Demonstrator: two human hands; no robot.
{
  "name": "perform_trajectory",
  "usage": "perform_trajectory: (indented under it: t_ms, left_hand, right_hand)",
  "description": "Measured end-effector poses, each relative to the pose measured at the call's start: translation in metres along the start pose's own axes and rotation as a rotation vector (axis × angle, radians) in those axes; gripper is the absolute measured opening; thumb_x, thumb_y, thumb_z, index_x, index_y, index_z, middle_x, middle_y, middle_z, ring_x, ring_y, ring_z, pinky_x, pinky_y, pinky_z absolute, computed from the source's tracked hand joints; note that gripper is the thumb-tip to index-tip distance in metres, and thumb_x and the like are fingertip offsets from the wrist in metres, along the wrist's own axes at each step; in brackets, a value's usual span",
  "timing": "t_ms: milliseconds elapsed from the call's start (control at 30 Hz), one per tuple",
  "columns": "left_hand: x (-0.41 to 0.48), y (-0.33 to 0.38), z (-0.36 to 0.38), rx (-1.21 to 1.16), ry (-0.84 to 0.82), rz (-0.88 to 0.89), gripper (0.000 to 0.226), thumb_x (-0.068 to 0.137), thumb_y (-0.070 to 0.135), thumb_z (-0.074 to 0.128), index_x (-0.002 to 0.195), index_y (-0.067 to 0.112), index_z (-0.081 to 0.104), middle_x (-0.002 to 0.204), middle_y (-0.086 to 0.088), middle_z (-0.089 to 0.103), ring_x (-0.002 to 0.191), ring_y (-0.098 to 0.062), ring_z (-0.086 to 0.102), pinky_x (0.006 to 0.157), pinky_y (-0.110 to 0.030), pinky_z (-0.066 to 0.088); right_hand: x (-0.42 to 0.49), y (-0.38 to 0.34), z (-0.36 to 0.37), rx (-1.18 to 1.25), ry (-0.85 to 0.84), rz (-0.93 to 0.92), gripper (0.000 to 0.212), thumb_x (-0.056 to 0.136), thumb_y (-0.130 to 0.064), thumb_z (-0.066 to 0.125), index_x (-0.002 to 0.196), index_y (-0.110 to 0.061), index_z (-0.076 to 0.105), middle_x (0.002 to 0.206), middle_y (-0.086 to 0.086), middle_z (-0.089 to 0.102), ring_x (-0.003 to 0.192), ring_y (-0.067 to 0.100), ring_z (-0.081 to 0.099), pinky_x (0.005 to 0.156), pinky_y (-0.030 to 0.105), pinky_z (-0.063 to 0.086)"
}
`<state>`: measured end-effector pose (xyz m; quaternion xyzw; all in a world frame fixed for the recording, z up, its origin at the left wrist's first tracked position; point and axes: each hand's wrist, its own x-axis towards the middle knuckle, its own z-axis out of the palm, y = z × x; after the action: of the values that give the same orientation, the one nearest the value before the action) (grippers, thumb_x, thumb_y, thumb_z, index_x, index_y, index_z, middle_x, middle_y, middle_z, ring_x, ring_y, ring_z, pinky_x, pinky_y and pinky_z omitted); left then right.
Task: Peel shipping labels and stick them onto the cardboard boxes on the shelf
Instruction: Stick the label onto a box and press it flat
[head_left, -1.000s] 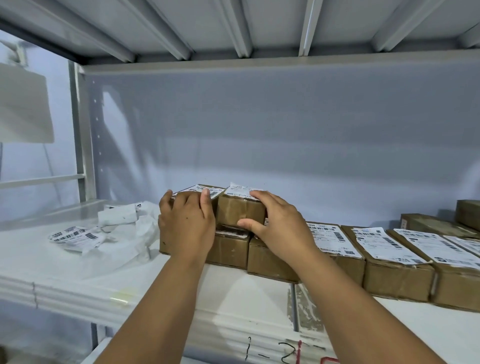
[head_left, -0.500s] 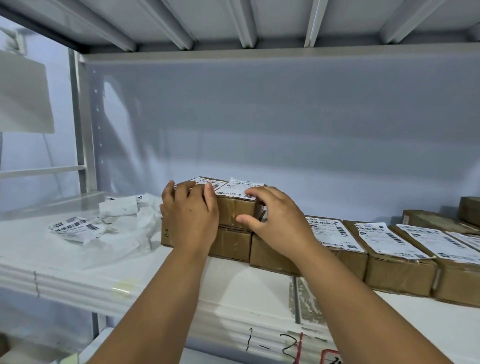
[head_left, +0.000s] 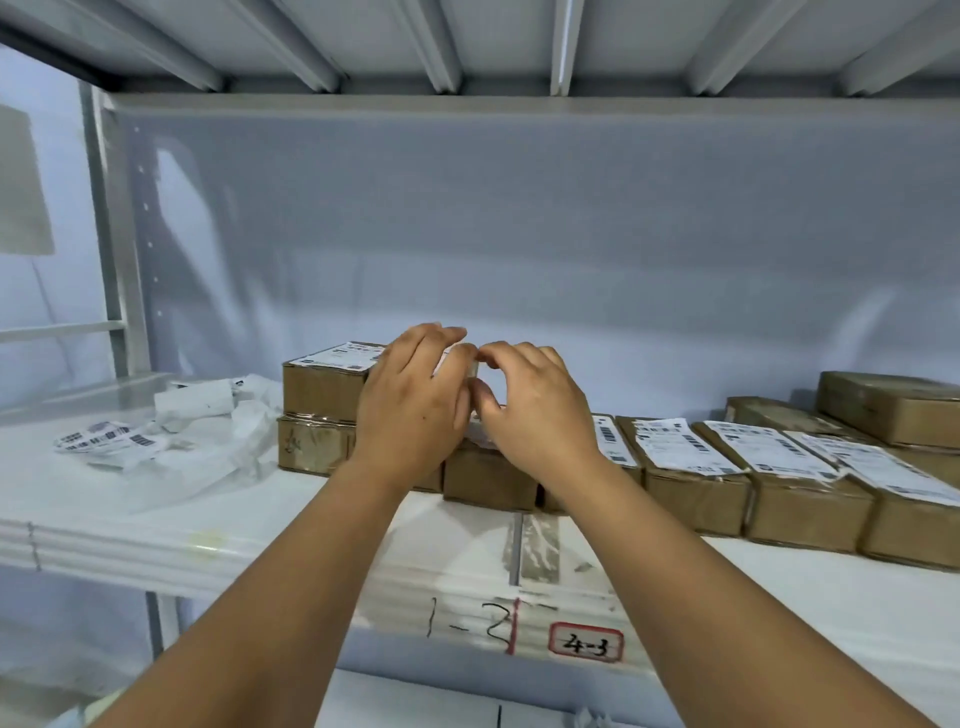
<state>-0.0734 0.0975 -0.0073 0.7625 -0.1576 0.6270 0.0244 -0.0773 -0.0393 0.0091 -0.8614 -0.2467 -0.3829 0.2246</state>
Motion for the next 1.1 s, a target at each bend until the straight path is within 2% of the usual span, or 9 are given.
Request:
perform_trajectory:
  t_ms: [167,267,333,500,567,700,867,967,1100]
  left_hand:
    - [0.027,0.055,-0.003,-0.013,-0.276,-0.012,0.036,0.079,0.014,0.041,0.103,0.008,0.067,0.116,-0.01,0.065,0.109,-0.031,0.059,0.083,-0.04,0.051]
    - [0.039,0.099,-0.003,-0.027,-0.52,-0.061,0.042,0.09,0.014,0.044,0.131,0.015,0.051,0.144,-0.004,0.043,0.135,-0.022,0.034,0.099,-0.039,0.039]
    - [0.045,0.128,0.003,-0.013,-0.622,-0.043,0.047,0.092,0.017,0.044,0.138,0.017,0.042,0.149,-0.002,0.036,0.137,-0.02,0.028,0.103,-0.037,0.034]
    - [0.068,0.191,0.018,-0.065,-0.753,-0.047,0.039,0.088,0.01,0.043,0.126,0.012,0.051,0.125,-0.007,0.056,0.114,-0.027,0.049,0.085,-0.035,0.043]
    - [0.076,0.213,0.023,-0.211,-0.819,-0.124,0.035,0.093,0.016,0.041,0.126,0.013,0.052,0.126,-0.009,0.056,0.115,-0.027,0.05,0.09,-0.037,0.046]
    - [0.084,0.248,0.041,-0.417,-0.904,-0.072,0.037,0.1,0.036,0.035,0.129,0.019,0.051,0.13,-0.005,0.056,0.12,-0.023,0.048,0.095,-0.032,0.042]
    - [0.081,0.261,0.063,-0.496,-1.036,-0.067,0.036,0.099,0.039,0.038,0.128,0.024,0.054,0.135,0.001,0.053,0.124,-0.019,0.046,0.097,-0.025,0.035]
    - [0.071,0.261,0.074,-0.583,-1.036,-0.133,0.032,0.098,0.04,0.042,0.119,0.027,0.062,0.128,0.004,0.057,0.12,-0.015,0.049,0.093,-0.023,0.035]
    - [0.067,0.258,0.084,-0.615,-1.024,-0.154,0.029,0.095,0.044,0.045,0.116,0.033,0.062,0.123,0.006,0.055,0.113,-0.01,0.049,0.089,-0.022,0.032]
  right_hand:
    - [-0.015,0.038,-0.04,-0.134,-0.113,0.061,0.037,0.095,-0.033,0.048,0.131,-0.024,0.047,0.127,-0.003,0.055,0.123,0.019,0.039,0.088,0.032,0.041]
    - [-0.027,0.073,-0.065,-0.181,-0.138,0.143,0.037,0.094,-0.031,0.049,0.13,-0.022,0.049,0.125,0.001,0.057,0.123,0.021,0.04,0.088,0.033,0.041]
    - [-0.036,0.1,-0.083,-0.177,-0.132,0.214,0.035,0.093,-0.029,0.051,0.127,-0.021,0.052,0.122,0.003,0.059,0.123,0.023,0.042,0.087,0.033,0.042]
    - [-0.061,0.165,-0.124,-0.162,-0.155,0.355,0.029,0.089,-0.024,0.055,0.118,-0.019,0.06,0.114,0.007,0.063,0.119,0.027,0.047,0.091,0.034,0.044]
    - [-0.069,0.186,-0.141,-0.151,-0.112,0.388,0.026,0.088,-0.021,0.053,0.112,-0.018,0.064,0.111,0.006,0.066,0.115,0.027,0.05,0.093,0.035,0.045]
    - [-0.075,0.219,-0.17,-0.172,-0.011,0.429,0.024,0.088,-0.018,0.051,0.105,-0.014,0.068,0.104,0.007,0.068,0.107,0.027,0.054,0.088,0.032,0.046]
    - [-0.076,0.261,-0.185,-0.213,-0.091,0.613,0.025,0.088,-0.022,0.052,0.109,-0.018,0.066,0.11,0.009,0.067,0.107,0.03,0.057,0.092,0.035,0.048]
    - [-0.074,0.284,-0.186,-0.302,-0.042,0.652,0.03,0.086,-0.028,0.055,0.115,-0.022,0.061,0.123,0.011,0.056,0.122,0.034,0.045,0.097,0.038,0.042]
    - [-0.071,0.306,-0.188,-0.382,0.01,0.724,0.06,0.088,-0.042,0.06,0.14,-0.02,0.04,0.147,0.017,0.026,0.136,0.036,0.021,0.105,0.047,0.033]
